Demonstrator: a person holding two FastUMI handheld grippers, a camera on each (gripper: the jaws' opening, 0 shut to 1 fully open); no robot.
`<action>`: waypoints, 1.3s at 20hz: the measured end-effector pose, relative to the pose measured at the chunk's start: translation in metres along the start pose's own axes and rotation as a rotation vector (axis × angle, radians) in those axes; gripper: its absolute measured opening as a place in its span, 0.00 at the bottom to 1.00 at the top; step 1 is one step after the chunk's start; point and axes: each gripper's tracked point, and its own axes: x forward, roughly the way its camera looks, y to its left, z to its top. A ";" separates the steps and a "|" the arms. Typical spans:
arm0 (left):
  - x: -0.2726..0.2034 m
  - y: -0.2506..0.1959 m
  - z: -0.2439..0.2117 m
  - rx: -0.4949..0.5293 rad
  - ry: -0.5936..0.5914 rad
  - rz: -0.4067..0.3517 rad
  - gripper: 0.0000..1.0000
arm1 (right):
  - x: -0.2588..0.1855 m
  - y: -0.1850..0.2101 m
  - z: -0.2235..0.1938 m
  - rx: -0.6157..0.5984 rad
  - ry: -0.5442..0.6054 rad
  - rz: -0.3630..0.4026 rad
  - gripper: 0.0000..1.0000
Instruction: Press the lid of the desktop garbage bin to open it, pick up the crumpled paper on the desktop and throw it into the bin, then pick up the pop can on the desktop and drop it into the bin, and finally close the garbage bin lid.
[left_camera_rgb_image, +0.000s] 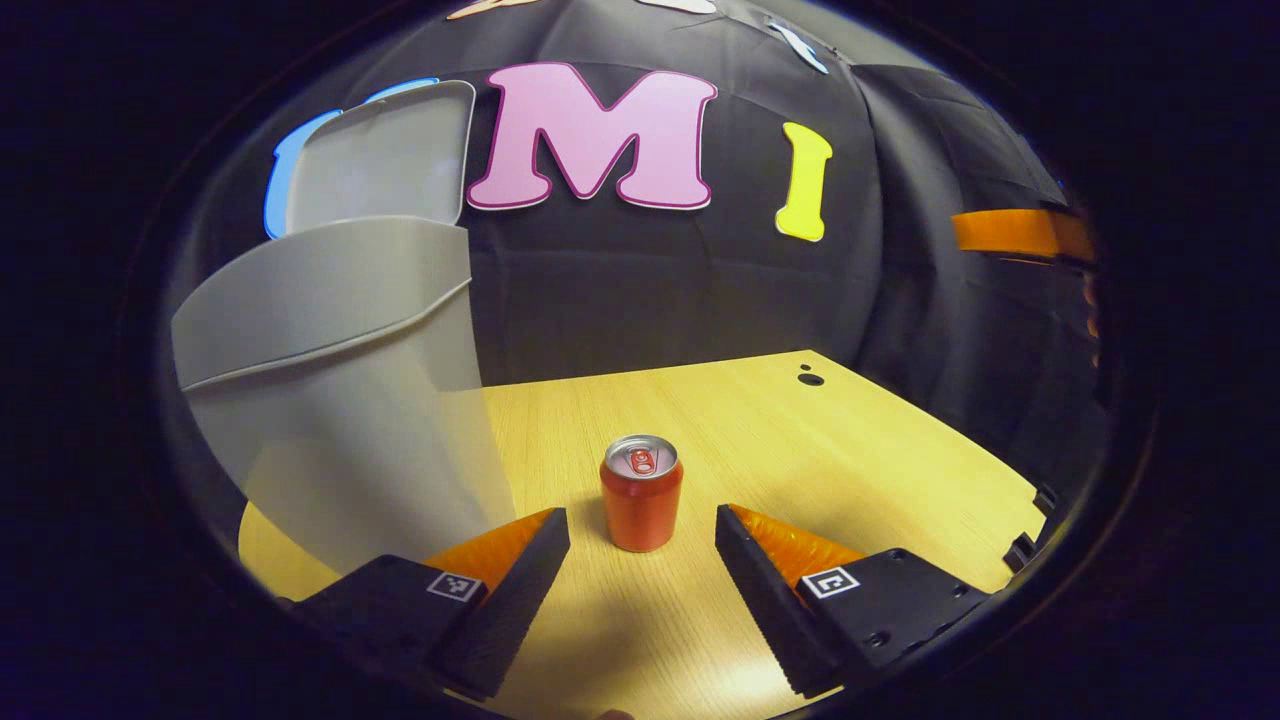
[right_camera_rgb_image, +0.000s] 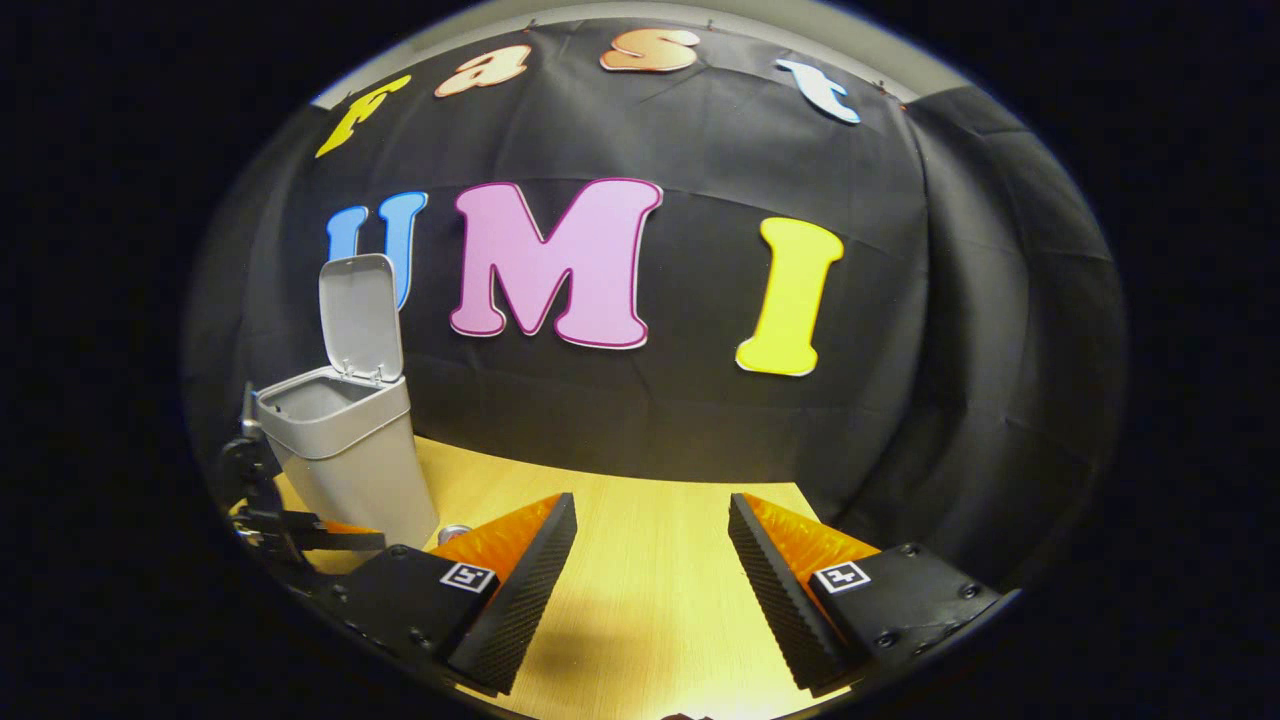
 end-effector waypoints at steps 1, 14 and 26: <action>0.013 -0.001 -0.003 -0.002 0.006 0.002 1.00 | -0.006 -0.009 -0.007 -0.001 0.005 -0.016 0.99; 0.097 0.003 -0.030 0.015 0.023 0.034 1.00 | -0.029 -0.026 -0.083 -0.016 0.171 -0.054 0.99; 0.090 -0.008 -0.016 0.039 0.044 0.009 0.90 | -0.034 -0.020 -0.084 0.012 0.178 -0.046 0.99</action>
